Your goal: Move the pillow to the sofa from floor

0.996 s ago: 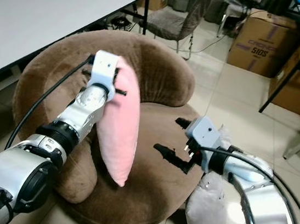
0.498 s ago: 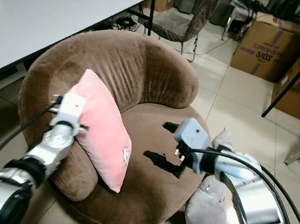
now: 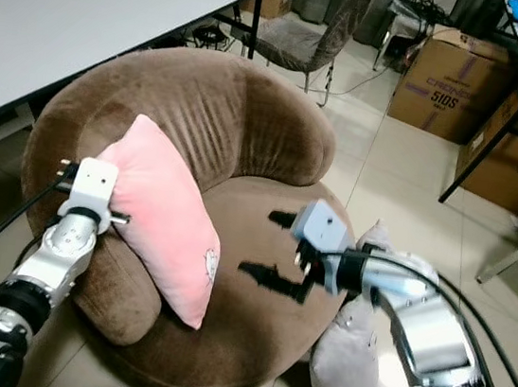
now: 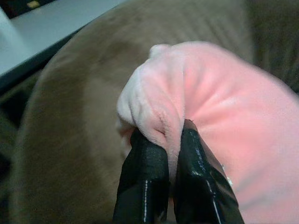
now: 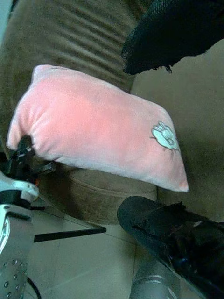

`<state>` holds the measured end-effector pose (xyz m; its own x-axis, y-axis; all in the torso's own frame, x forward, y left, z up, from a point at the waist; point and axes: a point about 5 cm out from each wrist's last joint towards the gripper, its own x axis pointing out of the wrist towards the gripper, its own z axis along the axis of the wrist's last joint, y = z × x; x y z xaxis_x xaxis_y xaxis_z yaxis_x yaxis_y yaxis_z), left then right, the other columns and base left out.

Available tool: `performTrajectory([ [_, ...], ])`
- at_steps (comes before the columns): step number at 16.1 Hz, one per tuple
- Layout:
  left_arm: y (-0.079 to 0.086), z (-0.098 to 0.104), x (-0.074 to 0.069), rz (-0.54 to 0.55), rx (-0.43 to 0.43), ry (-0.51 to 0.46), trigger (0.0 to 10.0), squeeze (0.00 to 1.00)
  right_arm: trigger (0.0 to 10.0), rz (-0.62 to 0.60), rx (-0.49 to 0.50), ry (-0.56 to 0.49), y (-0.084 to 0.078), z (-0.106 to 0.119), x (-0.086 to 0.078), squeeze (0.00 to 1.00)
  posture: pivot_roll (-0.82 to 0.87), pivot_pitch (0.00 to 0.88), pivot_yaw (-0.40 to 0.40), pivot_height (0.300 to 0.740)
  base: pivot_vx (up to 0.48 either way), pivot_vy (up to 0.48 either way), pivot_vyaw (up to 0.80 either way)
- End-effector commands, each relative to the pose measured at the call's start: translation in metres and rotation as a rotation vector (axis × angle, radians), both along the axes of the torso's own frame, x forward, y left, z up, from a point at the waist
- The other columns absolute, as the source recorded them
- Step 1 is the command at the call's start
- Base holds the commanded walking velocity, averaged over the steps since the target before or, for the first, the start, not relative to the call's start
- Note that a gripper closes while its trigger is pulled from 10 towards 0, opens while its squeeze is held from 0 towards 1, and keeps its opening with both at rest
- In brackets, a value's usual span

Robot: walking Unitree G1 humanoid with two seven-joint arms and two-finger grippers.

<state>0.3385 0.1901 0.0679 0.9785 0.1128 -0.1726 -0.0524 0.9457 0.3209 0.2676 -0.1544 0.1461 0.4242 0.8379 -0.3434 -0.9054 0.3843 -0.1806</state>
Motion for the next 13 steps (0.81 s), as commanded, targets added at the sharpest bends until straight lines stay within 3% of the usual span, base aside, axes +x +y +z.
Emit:
performTrajectory([
  [1,-0.036,0.026,0.021,-0.131,-0.051,-0.047,10.0,0.00,10.0,0.011,-0.004,-0.015,-0.001,0.004,0.004,0.00,0.04,0.000,-0.075,0.740,0.000,0.000,0.00],
  [2,-0.050,0.034,0.027,-0.171,-0.055,-0.058,10.0,0.00,10.0,0.014,-0.005,-0.016,-0.002,0.005,0.005,0.00,0.04,0.000,-0.075,0.740,0.000,0.000,0.00],
  [3,-0.081,0.052,0.040,-0.234,-0.100,-0.069,10.0,0.00,10.0,0.023,-0.012,-0.010,-0.006,0.007,0.002,0.00,0.03,0.000,-0.065,0.740,0.000,0.000,0.00],
  [4,-0.101,0.065,0.046,-0.268,-0.144,-0.073,10.0,0.00,10.0,0.027,-0.025,-0.004,-0.010,0.006,-0.001,0.00,0.02,0.000,-0.051,0.740,0.000,0.000,0.00],
  [5,-0.122,0.082,0.050,-0.312,-0.109,-0.116,10.0,0.00,10.0,0.021,-0.041,-0.008,-0.013,0.004,-0.002,0.00,0.00,0.000,-0.041,0.740,0.000,0.000,0.00],
  [6,-0.129,0.087,0.051,-0.328,-0.092,-0.133,10.0,0.00,10.0,0.018,-0.046,-0.010,-0.014,0.004,-0.003,0.00,0.00,0.000,-0.041,0.740,0.000,0.000,0.00],
  [8,-0.154,0.109,0.056,-0.318,-0.199,-0.139,10.0,0.00,10.0,0.028,-0.057,-0.006,-0.018,0.004,-0.010,0.00,-0.04,0.000,-0.008,0.740,0.000,0.000,0.00],
  [11,-0.153,0.124,0.062,-0.217,-0.352,-0.147,10.0,0.00,10.0,0.014,-0.074,-0.004,-0.025,0.007,-0.013,0.00,-0.06,0.000,0.004,0.740,0.000,0.000,0.00],
  [13,-0.132,0.113,0.063,-0.125,-0.304,-0.149,10.0,0.00,10.0,0.013,-0.078,-0.001,-0.026,0.006,-0.014,0.00,-0.04,0.000,-0.008,0.740,0.000,0.000,0.00],
])
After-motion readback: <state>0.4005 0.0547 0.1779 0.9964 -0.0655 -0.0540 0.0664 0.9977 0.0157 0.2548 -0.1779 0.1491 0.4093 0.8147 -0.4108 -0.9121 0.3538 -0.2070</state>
